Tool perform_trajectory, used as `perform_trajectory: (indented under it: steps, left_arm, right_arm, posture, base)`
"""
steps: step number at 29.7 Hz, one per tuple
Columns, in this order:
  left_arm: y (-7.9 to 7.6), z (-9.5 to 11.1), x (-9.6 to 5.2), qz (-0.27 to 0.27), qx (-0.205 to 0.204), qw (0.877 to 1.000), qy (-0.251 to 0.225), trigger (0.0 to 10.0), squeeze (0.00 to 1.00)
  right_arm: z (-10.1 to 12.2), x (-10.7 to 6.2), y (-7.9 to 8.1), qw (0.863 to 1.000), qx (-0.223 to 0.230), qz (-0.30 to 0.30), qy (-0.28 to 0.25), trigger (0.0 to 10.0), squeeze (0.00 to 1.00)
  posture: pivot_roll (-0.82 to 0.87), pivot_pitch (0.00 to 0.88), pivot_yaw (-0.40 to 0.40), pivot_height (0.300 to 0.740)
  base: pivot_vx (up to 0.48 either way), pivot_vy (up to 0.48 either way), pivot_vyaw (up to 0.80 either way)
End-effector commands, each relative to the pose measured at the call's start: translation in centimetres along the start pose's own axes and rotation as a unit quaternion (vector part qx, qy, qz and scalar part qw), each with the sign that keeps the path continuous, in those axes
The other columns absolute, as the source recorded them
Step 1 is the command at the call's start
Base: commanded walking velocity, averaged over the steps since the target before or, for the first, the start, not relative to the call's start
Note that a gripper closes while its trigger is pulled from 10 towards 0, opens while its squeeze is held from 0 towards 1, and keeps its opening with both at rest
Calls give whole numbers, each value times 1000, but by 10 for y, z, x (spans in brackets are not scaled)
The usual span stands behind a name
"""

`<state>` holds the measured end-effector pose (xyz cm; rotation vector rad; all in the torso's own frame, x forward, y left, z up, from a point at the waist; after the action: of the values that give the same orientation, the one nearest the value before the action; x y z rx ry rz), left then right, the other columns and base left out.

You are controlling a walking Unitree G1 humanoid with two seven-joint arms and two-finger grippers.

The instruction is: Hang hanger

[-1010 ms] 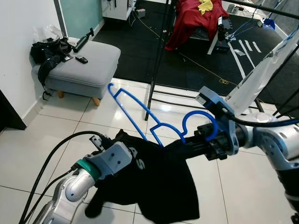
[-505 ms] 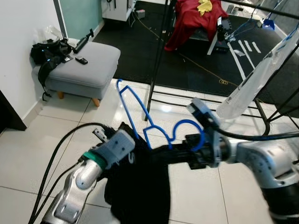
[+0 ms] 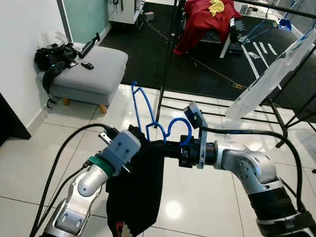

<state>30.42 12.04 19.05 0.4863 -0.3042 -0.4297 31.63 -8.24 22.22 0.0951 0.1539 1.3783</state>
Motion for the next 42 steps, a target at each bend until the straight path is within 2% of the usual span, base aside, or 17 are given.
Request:
perform_trajectory:
  steps: [1,3,6,8,9,10,13,14,17,18,28,29,33,34,38,40,42]
  left_arm:
    - [-11,8,-1,-27,1,999,-23,824,0]
    - [-14,4,-4,-36,13,999,-17,0,0]
    - [-15,4,-2,-32,14,999,-16,314,0]
    - [-15,4,-2,-32,14,999,-16,314,0]
    - [-17,4,-1,-32,12,999,-15,1725,0]
    - [-20,3,-2,-40,12,999,-10,3725,0]
    - [-23,2,-2,-46,11,999,-7,3725,0]
    - [-26,-1,-4,-55,14,998,3,10000,0]
    - [-28,-5,-5,-64,16,998,15,10000,0]
    - [-29,-8,-7,-74,18,997,22,10000,1000]
    - [-35,-16,-14,-113,22,992,45,10000,1000]
    - [-35,-19,-19,-126,20,990,54,10000,1000]
    - [-29,-22,-24,-125,17,990,63,10000,1000]
    - [-26,-25,-27,-128,22,989,65,10000,0]
    - [-24,-26,-29,-129,26,989,65,10000,0]
    - [-23,-30,-35,-149,37,986,68,10000,0]
    - [-25,-38,-53,-201,51,975,84,10000,0]
  right_arm:
    - [1,0,1,1000,-4,6,6,10000,0]
    - [-4,-4,11,999,2,44,28,10000,0]
    - [-11,-5,21,996,2,75,46,10000,0]
    - [-11,-5,21,996,2,75,46,10000,0]
    - [-13,-5,24,995,-1,82,51,10000,0]
    - [-13,-5,26,995,-10,87,52,10000,0]
    - [-13,-4,27,995,-15,90,52,10000,0]
    - [-11,-5,28,994,-26,93,51,10000,0]
    - [-8,-6,29,993,-36,99,52,10000,0]
    - [-5,-7,31,992,-44,105,53,10000,0]
    - [-2,-13,36,988,-63,123,72,10000,0]
    - [-1,-17,37,986,-69,129,79,10000,0]
    - [-1,-24,40,983,-73,138,93,10000,0]
    - [-2,-28,41,981,-75,144,104,10000,0]
    - [-4,-31,42,980,-77,147,111,10000,0]
    - [-6,-34,43,976,-86,154,127,10000,0]
    - [-5,-39,39,968,-118,155,156,10000,0]
  posture:
    - [-105,180,3,740]
    - [-109,181,-4,740]
    - [-111,183,-6,740]
    - [-111,183,-6,740]
    - [-112,184,-6,740]
    - [-113,186,-5,740]
    - [-113,186,-5,740]
    - [-114,186,-4,740]
    - [-115,185,-4,740]
    - [-115,185,-4,740]
    - [-114,185,-5,740]
    - [-110,185,-5,740]
    - [-107,186,-6,740]
    - [-104,185,-6,740]
    - [-104,185,-6,740]
    - [-103,186,-3,740]
    - [-101,185,-1,740]
  base:
    - [0,0,0]
    - [0,0,0]
    - [0,0,0]
    - [0,0,0]
    - [0,0,0]
    - [0,0,0]
    - [0,0,0]
    - [0,0,0]
    - [0,0,0]
    - [0,0,0]
    - [0,0,0]
    - [0,0,0]
    - [0,0,0]
    - [0,0,0]
    - [0,0,0]
    - [0,0,0]
    - [0,0,0]
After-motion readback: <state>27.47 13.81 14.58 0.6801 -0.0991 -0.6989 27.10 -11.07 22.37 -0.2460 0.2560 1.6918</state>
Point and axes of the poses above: a point about 5 cm out from each wrist's last joint towards the gripper, its own x axis pointing out of the wrist towards the gripper, its own z axis along the axis of the wrist's last joint, y = z × x, the point moved 1 cm from there along x, pointing out of the wrist towards the gripper, and after that the axes turned 5 degrees about -x, right-handed, at the moved point
